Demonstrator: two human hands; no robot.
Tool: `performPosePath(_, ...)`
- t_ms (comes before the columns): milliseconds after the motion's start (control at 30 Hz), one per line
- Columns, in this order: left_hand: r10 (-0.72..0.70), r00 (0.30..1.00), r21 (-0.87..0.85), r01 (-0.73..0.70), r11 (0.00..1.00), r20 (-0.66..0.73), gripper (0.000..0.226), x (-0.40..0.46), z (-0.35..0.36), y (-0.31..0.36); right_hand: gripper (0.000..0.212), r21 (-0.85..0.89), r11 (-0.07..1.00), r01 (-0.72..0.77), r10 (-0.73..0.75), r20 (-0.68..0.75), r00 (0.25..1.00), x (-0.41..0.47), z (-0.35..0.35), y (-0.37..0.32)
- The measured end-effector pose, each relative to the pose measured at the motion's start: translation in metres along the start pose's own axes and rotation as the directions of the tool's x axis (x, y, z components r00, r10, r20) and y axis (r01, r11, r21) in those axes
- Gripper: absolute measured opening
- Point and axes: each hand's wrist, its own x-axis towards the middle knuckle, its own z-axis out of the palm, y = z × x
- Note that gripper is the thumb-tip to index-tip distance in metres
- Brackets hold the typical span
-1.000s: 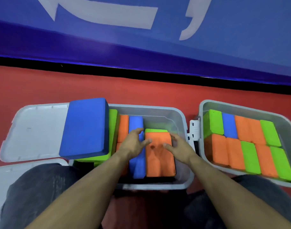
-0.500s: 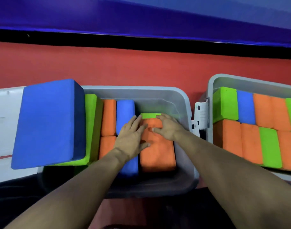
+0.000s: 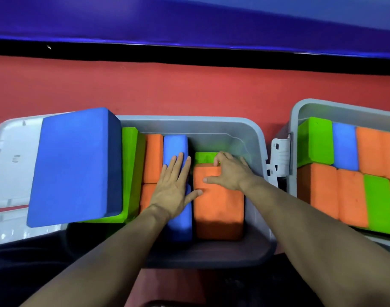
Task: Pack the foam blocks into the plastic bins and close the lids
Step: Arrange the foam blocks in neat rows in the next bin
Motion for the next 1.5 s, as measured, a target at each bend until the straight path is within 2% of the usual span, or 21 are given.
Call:
performPosePath(133, 0.014, 0.994, -0.175, 0.005, 0.984, 0.105, 0.115, -0.007, -0.027, 0.007, 0.056, -0.065, 0.996, 0.056, -0.052, 0.059, 0.997, -0.027, -0.028, -0.014)
performPosePath(233, 0.007, 0.980, -0.318, 0.059, 0.946, 0.201, 0.100, -0.010, -0.068, 0.027, 0.056, -0.052, 0.996, 0.069, -0.066, 0.054, 0.996, -0.054, -0.041, -0.019)
performPosePath(367, 0.056, 0.968, -0.301, 0.021, 0.954, 0.244, 0.093, -0.017, -0.115, 0.049, 0.059, 0.056, 0.998, 0.008, -0.004, -0.082, 0.997, -0.089, -0.071, -0.028)
performPosePath(433, -0.041, 0.975, -0.342, 0.115, 0.933, 0.217, 0.090, -0.022, -0.135, 0.063, 0.071, 0.070, 0.994, -0.081, 0.092, -0.175, 0.980, -0.103, -0.084, -0.028)
performPosePath(500, -0.182, 0.958, -0.494, 0.271, 0.826, 0.222, 0.080, -0.026, -0.155, 0.082, 0.095, 0.207, 0.960, -0.186, 0.239, -0.272, 0.932, -0.117, -0.090, -0.027)
performPosePath(533, -0.215, 0.942, -0.593, 0.330, 0.734, 0.258, 0.069, -0.029, -0.164, 0.092, 0.104, 0.328, 0.921, -0.211, 0.315, -0.306, 0.898, -0.124, -0.090, -0.027)
performPosePath(567, -0.201, 0.931, -0.685, 0.361, 0.633, 0.305, 0.055, -0.033, -0.170, 0.100, 0.111, 0.434, 0.875, -0.215, 0.372, -0.316, 0.873, -0.131, -0.091, -0.029)
performPosePath(633, -0.125, 0.915, -0.778, 0.394, 0.489, 0.385, 0.038, -0.043, -0.178, 0.116, 0.118, 0.539, 0.814, -0.214, 0.404, -0.262, 0.876, -0.140, -0.094, -0.036)
performPosePath(700, -0.101, 0.909, -0.830, 0.410, 0.377, 0.404, 0.038, -0.052, -0.180, 0.128, 0.119, 0.594, 0.786, -0.169, 0.366, -0.227, 0.903, -0.141, -0.095, -0.047)
performPosePath(800, -0.191, 0.918, -0.880, 0.390, 0.271, 0.348, 0.043, -0.052, -0.181, 0.132, 0.097, 0.733, 0.680, -0.003, 0.299, -0.274, 0.914, -0.135, -0.090, -0.061)
performPosePath(833, -0.215, 0.918, -0.888, 0.382, 0.257, 0.333, 0.045, -0.051, -0.181, 0.130, 0.091, 0.769, 0.639, 0.037, 0.281, -0.277, 0.919, -0.132, -0.087, -0.062)
performPosePath(900, -0.271, 0.916, -0.879, 0.372, 0.298, 0.296, 0.053, -0.045, -0.176, 0.127, 0.077, 0.818, 0.571, 0.074, 0.265, -0.269, 0.926, -0.133, -0.086, -0.067)
performPosePath(1000, -0.386, 0.895, -0.852, 0.372, 0.368, 0.224, 0.076, -0.040, -0.173, 0.121, 0.047, 0.856, 0.510, 0.088, 0.224, -0.231, 0.947, -0.133, -0.088, -0.070)
performPosePath(1067, -0.433, 0.879, -0.843, 0.379, 0.382, 0.199, 0.083, -0.035, -0.172, 0.115, 0.037, 0.868, 0.484, 0.111, 0.176, -0.221, 0.959, -0.129, -0.087, -0.069)
performPosePath(1200, -0.427, 0.885, -0.864, 0.354, 0.357, 0.186, 0.050, -0.030, -0.170, 0.106, 0.025, 0.869, 0.465, 0.167, 0.111, -0.244, 0.963, -0.118, -0.084, -0.070)
performPosePath(1267, -0.444, 0.882, -0.896, 0.315, 0.312, 0.156, 0.044, -0.027, -0.165, 0.100, 0.027, 0.857, 0.484, 0.177, 0.103, -0.256, 0.961, -0.108, -0.077, -0.069)
performPosePath(1333, -0.502, 0.857, -0.918, 0.286, 0.275, 0.117, 0.050, -0.022, -0.161, 0.091, 0.032, 0.846, 0.509, 0.161, 0.198, -0.297, 0.934, -0.095, -0.064, -0.066)
performPosePath(1400, -0.541, 0.834, -0.929, 0.280, 0.243, 0.110, 0.055, -0.018, -0.158, 0.083, 0.039, 0.819, 0.562, 0.115, 0.349, -0.361, 0.865, -0.082, -0.048, -0.056)
performPosePath(1500, -0.555, 0.825, -0.928, 0.282, 0.243, 0.105, 0.065, -0.016, -0.158, 0.075, 0.045, 0.775, 0.632, -0.009, 0.489, -0.389, 0.781, -0.070, -0.032, -0.038)
